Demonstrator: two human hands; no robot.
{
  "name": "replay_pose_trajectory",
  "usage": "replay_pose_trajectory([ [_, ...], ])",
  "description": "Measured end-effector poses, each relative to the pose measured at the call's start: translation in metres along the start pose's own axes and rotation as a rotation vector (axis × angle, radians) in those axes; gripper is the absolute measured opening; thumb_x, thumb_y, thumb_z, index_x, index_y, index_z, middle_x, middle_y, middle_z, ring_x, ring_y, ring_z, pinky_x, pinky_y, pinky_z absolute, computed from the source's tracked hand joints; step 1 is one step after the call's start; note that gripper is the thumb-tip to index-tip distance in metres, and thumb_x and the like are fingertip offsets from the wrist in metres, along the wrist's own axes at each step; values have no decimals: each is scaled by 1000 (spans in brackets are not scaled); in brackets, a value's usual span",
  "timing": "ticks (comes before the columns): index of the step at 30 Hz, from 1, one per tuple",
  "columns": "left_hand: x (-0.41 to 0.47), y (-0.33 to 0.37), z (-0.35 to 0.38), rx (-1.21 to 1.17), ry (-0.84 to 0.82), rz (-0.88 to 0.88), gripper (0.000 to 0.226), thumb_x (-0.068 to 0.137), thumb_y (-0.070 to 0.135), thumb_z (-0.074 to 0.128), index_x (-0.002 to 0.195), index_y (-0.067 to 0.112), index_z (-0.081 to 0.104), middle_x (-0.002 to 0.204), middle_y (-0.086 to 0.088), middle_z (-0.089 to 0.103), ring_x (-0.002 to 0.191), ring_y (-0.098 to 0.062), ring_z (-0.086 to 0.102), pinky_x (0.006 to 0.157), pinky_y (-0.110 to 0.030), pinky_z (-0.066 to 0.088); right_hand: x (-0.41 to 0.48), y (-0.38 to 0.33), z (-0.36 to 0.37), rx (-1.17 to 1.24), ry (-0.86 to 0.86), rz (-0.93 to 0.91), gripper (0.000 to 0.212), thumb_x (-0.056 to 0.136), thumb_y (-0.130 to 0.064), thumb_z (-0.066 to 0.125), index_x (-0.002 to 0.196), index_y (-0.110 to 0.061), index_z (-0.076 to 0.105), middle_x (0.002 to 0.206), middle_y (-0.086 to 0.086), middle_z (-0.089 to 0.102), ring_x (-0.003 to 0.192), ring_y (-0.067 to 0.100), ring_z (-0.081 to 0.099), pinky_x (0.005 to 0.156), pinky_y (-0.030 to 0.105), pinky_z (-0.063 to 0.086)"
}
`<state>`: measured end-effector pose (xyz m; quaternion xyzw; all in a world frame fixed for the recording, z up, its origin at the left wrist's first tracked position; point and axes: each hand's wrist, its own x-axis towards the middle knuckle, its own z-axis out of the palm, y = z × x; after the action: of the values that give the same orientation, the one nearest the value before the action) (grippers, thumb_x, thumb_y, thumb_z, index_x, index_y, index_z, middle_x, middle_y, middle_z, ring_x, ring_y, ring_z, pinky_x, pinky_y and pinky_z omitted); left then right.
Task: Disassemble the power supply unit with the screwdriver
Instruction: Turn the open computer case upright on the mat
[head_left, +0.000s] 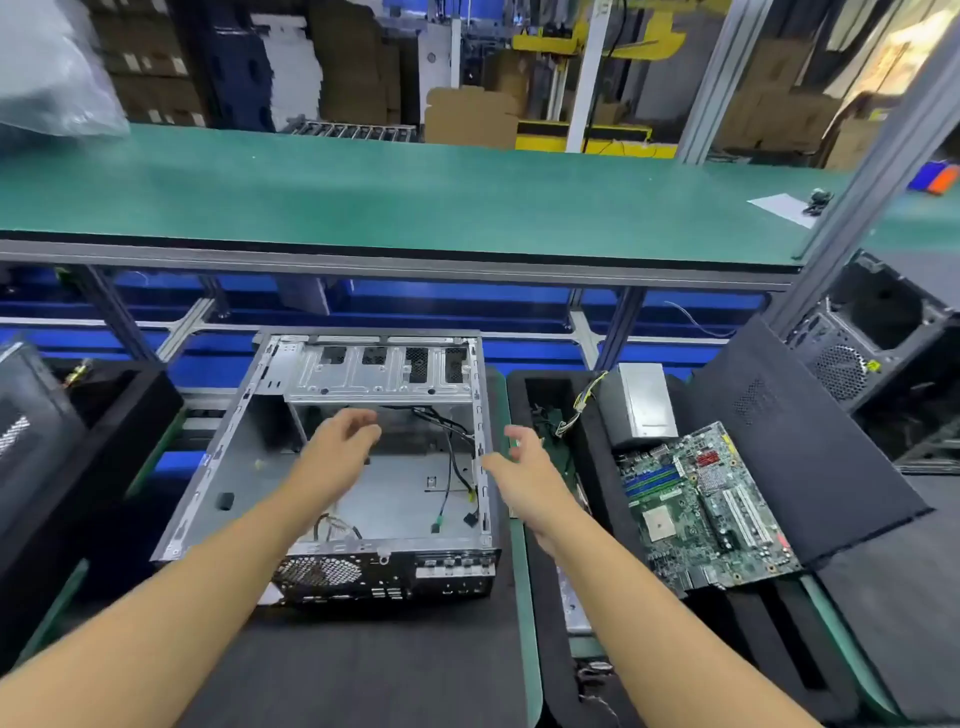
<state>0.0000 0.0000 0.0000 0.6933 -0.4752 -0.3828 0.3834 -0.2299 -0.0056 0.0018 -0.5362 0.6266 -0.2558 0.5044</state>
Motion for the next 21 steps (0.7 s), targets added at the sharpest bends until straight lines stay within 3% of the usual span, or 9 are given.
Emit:
replay_pose_trajectory([
  [3,24,-14,-19,381,30,13,42,99,38,50,140,30,50,149,2,45,129,-20,46,104,-41,41,27,-3,20,-281,34,47,84,92,-38,56,156,-24,3,159,9,14,144,37,14,113,52,25],
  [5,39,-28,-35,711,72,28,49,96,49,49,144,42,41,159,3,28,143,-25,29,114,-51,27,41,-2,39,-390,28,70,92,93,-37,55,155,-23,-12,160,15,10,142,39,22,109,50,32],
  [7,54,-49,-55,933,133,57,59,92,53,52,148,43,33,164,0,15,148,-30,16,115,-56,21,51,5,58,-521,59,82,96,94,-35,55,153,-24,-20,154,18,20,121,37,49,83,41,45],
  [8,58,-57,-69,1003,156,49,66,90,54,55,149,41,29,164,-2,10,148,-33,13,114,-57,21,53,6,64,-629,116,82,98,94,-34,56,153,-22,-21,149,18,26,105,33,57,70,36,43],
  [10,71,-77,-95,1098,175,-27,81,87,54,60,153,38,17,165,-3,2,147,-37,15,112,-57,27,57,11,75,-860,250,46,101,92,-26,59,152,-16,-21,142,18,35,82,26,59,59,31,40],
  [13,86,-98,-118,953,83,-128,95,91,39,62,157,31,-6,164,-13,6,129,-40,46,97,-50,46,63,18,75,-1013,308,0,96,89,-4,50,152,-14,-22,146,20,36,79,26,63,59,31,45],
  [15,91,-102,-120,694,8,-118,95,94,18,58,157,25,-12,143,-22,41,102,-34,59,83,-44,50,69,21,73,-1042,317,-11,95,88,2,46,151,-15,-23,152,21,32,86,29,66,64,34,51],
  [17,94,-106,-121,563,54,-74,90,92,3,52,158,23,-6,104,-17,59,77,-25,56,71,-42,48,74,23,71,-1068,331,-21,98,88,2,48,150,-15,-25,151,20,33,83,28,66,65,34,53],
  [21,92,-111,-116,534,129,-86,85,92,0,46,158,28,1,85,-10,55,68,-28,51,59,-38,44,76,24,70,-1086,323,-4,108,83,0,59,151,-16,-24,141,18,40,61,20,50,52,30,43],
])
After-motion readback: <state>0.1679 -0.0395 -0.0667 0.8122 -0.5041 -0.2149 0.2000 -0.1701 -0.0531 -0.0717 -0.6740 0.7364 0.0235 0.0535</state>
